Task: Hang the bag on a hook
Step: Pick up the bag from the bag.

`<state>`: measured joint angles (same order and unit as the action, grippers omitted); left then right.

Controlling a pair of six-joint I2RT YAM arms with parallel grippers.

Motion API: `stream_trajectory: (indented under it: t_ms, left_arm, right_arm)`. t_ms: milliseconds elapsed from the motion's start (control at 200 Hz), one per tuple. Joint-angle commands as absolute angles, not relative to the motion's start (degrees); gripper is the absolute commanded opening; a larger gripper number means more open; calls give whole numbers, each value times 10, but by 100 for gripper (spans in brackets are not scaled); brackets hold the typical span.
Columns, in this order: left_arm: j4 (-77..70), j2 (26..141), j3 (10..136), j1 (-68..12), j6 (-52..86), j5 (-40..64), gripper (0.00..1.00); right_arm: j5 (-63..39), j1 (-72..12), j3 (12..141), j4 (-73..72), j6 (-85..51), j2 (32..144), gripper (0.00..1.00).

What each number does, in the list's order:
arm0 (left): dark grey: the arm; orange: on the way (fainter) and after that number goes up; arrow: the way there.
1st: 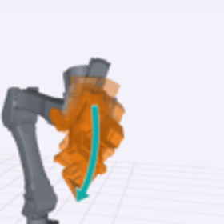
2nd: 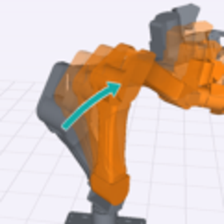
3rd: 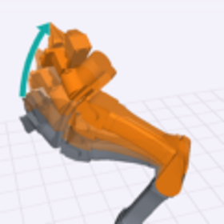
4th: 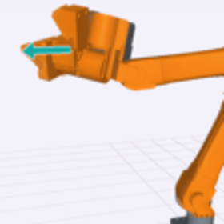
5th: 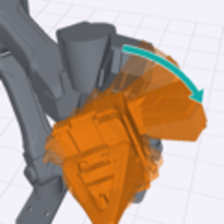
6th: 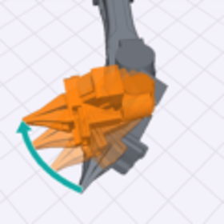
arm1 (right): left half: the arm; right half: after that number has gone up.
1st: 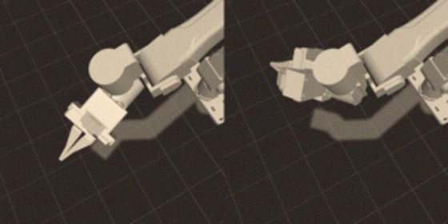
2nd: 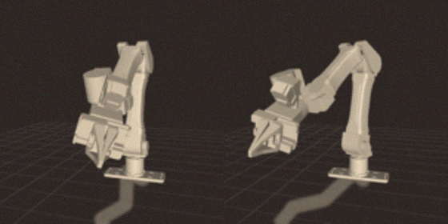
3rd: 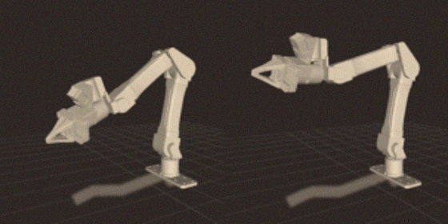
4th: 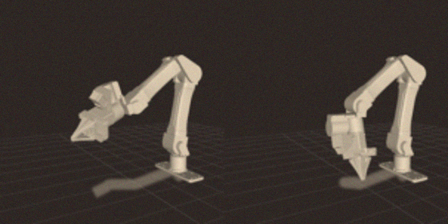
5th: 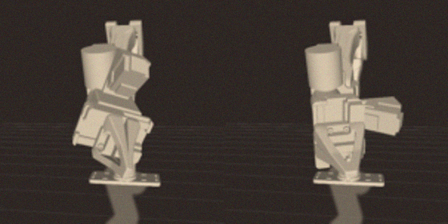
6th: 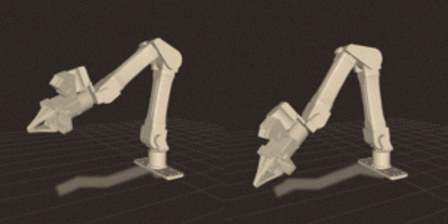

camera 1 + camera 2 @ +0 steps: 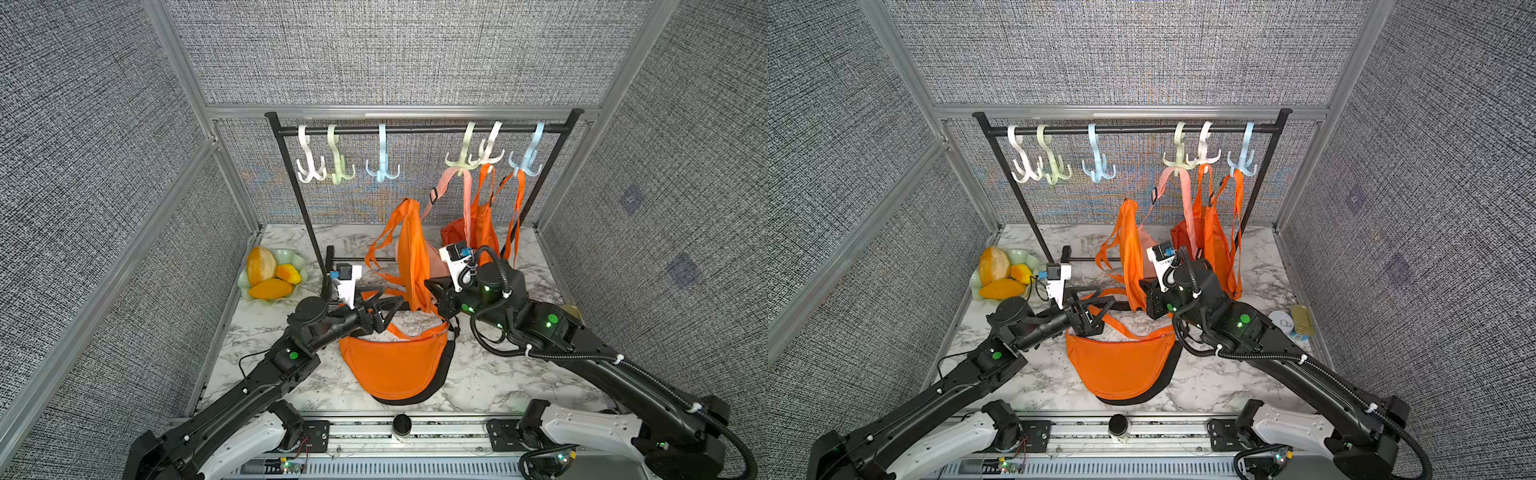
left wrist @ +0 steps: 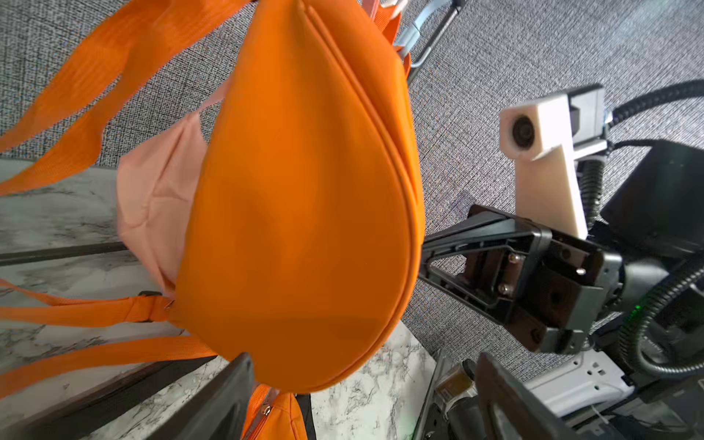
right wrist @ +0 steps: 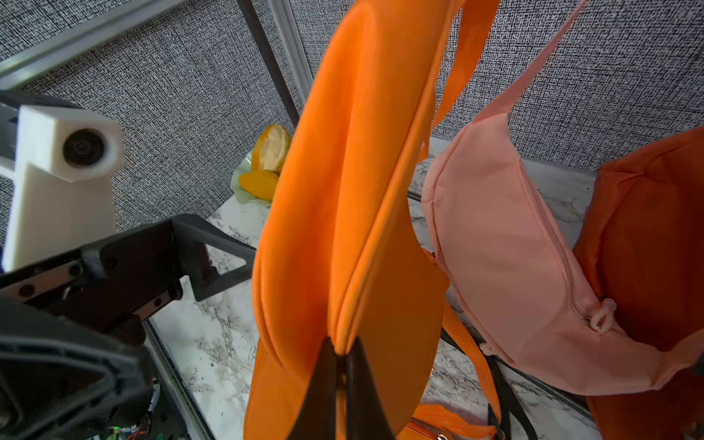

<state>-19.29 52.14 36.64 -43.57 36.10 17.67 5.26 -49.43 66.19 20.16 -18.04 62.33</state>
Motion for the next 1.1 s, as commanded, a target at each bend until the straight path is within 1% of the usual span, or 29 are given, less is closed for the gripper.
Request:
stream_trajectory:
  t_ms: [0,220,395,555,660,846,966,1096]
  left_arm:
    - [-160,549,390,-461,303,119,91]
    - [-128,608,435,-513,260,59,89]
    - [-122,638,453,-535,235,25,88]
    - [-115,650,466,-543,225,-9,80]
    - [-118,653,469,-543,221,-10,70]
    - [-128,653,466,-544,217,-16,42]
    - [-119,647,466,-544,216,-25,27]
    - [-124,631,454,-544,211,-35,12]
  right_arm:
    - [58,-494,649,140,-220,620,0]
    - [69,-494,631,105,-251,624,0]
    - [66,-495,611,71,-279,622,0]
    - [69,-498,603,60,-295,620,0]
    - [64,-499,592,43,-308,618,0]
    - [60,-503,584,28,-319,626,0]
    - [59,-503,580,22,-321,627,0]
    - [51,-503,586,23,-316,630,0]
